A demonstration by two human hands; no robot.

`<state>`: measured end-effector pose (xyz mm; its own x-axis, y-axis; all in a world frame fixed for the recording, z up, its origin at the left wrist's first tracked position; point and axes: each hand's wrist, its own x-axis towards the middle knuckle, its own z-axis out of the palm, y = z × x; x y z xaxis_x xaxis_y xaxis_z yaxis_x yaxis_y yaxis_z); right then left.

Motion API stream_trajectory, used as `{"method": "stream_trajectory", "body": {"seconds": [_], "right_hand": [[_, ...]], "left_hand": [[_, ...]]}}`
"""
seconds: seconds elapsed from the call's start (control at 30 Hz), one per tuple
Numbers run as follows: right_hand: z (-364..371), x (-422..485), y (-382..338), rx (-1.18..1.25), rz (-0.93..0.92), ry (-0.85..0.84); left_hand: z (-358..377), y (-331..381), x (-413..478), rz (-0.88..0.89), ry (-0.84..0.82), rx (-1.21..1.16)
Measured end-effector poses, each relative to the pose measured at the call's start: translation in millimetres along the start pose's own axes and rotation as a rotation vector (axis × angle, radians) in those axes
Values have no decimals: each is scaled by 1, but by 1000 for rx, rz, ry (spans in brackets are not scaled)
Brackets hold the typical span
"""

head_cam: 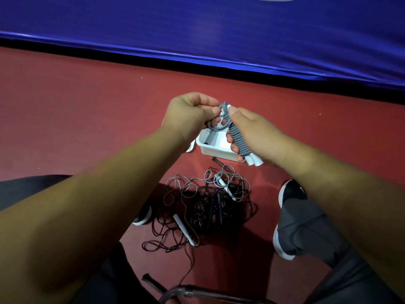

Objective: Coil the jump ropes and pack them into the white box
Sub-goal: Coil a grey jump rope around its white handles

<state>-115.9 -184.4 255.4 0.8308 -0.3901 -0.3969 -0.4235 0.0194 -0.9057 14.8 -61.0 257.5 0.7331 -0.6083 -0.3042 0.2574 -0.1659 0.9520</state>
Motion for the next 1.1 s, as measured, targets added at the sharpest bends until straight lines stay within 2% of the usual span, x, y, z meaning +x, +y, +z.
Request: {"method": "stream_trajectory", "body": {"seconds": [0.3, 0.47, 0.63, 0.8, 0.93, 1.1], "right_hand": [[-7, 0, -2, -119, 22, -10], [-7, 1, -17, -199, -2, 66], [-10, 1, -31, -156, -28, 100], [-14, 2, -36, -101, -24, 90], [-15, 4, -36, -74, -11, 71], [-15, 4, -37, 9, -3, 45]], "left_hand": [[6, -1, -5, 26, -1, 11], [10, 3, -3, -23, 47, -130], [16, 12, -3, -107, 32, -360], [16, 15, 0, -202, 1, -471], [19, 19, -3, -202, 23, -476], [21, 22, -4, -88, 70, -373]]}}
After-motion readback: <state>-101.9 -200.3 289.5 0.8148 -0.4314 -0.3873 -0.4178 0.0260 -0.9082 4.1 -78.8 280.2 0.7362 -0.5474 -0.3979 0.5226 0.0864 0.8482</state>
